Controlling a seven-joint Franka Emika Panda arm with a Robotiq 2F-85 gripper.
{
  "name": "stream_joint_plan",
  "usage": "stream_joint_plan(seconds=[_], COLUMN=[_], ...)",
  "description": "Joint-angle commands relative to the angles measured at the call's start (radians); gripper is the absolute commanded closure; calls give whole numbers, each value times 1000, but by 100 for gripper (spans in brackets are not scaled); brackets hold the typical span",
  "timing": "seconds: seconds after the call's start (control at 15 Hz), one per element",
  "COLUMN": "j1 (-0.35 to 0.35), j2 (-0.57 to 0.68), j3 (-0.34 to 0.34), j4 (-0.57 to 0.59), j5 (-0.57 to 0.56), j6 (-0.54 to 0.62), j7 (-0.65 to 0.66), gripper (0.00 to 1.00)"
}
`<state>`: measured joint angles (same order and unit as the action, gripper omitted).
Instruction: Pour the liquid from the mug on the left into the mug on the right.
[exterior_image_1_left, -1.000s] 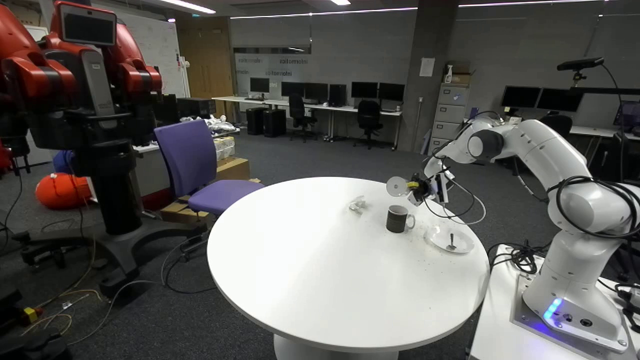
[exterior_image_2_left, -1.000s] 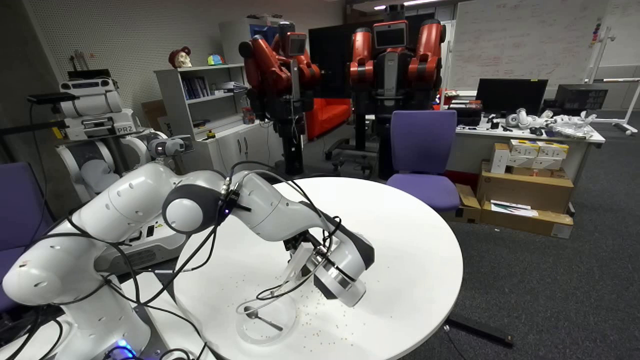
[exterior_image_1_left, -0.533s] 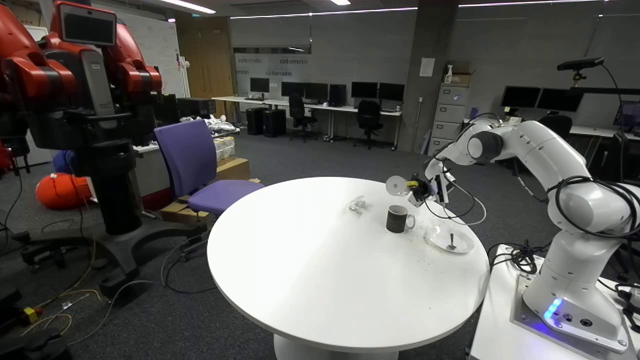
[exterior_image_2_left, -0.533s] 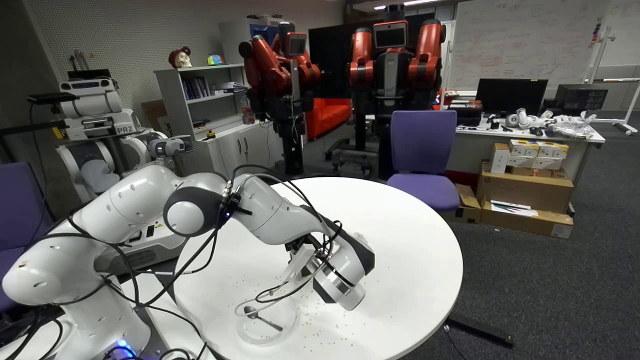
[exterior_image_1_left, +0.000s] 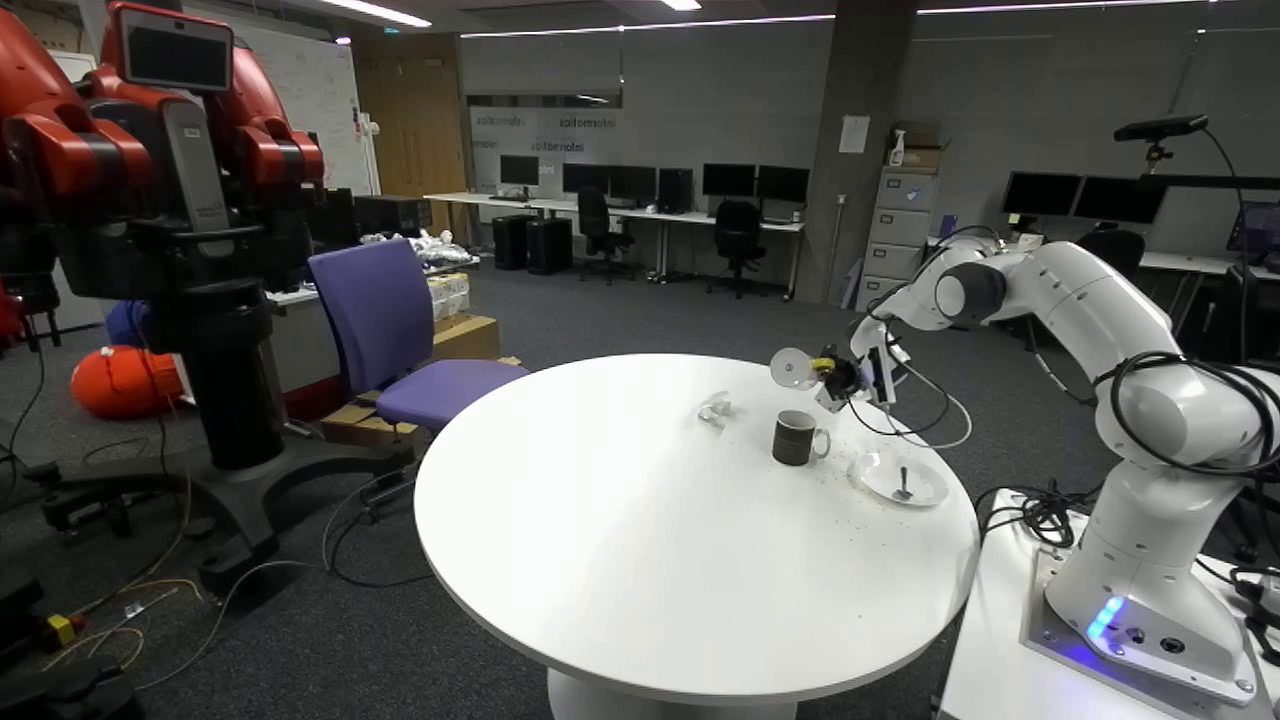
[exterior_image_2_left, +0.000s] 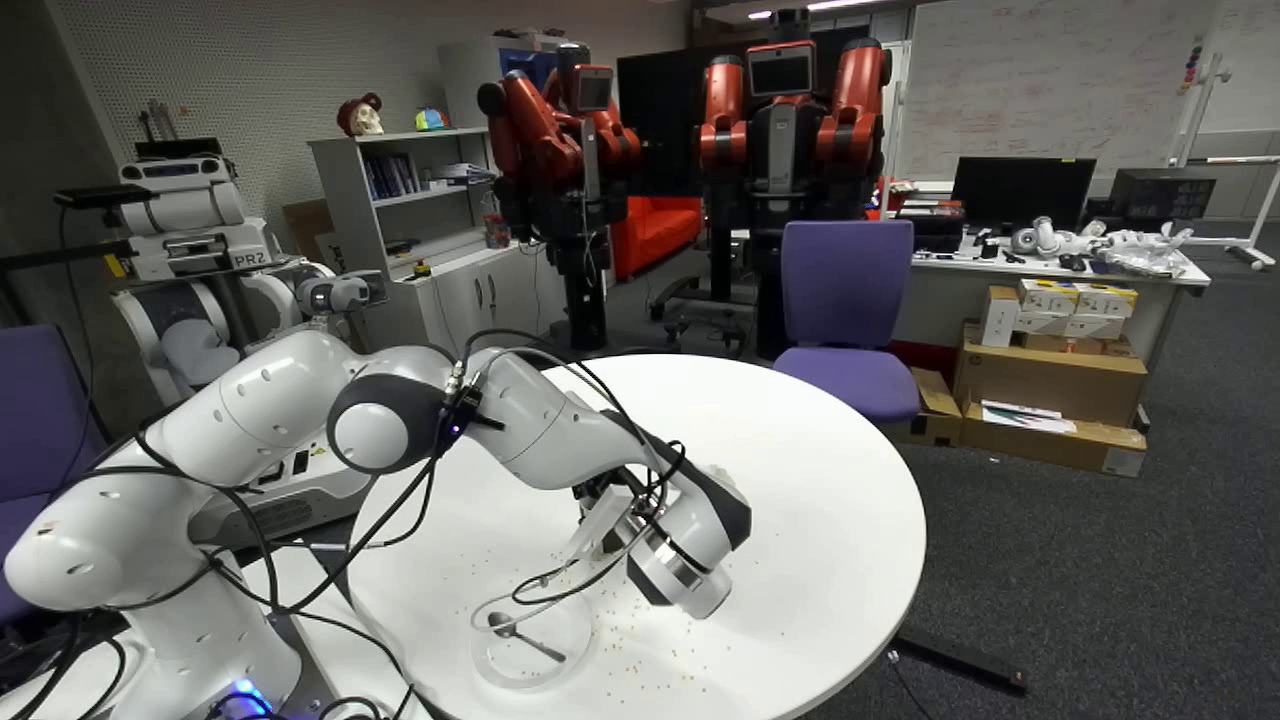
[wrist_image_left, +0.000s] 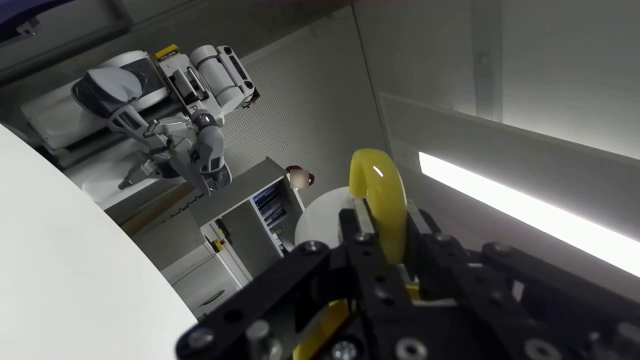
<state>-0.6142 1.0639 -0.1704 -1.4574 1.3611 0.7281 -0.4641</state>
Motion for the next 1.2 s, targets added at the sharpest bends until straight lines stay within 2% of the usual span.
stream_joint_plan(seconds=[0.0, 0.6, 1.13], j1=[-8, 29, 106], j2=[7, -37, -138], j3=[8, 1, -38], j4=[52, 65, 32], j5=[26, -1, -62], j6=[-57, -39, 14], j7=[52, 23, -57], gripper=[95, 95, 95])
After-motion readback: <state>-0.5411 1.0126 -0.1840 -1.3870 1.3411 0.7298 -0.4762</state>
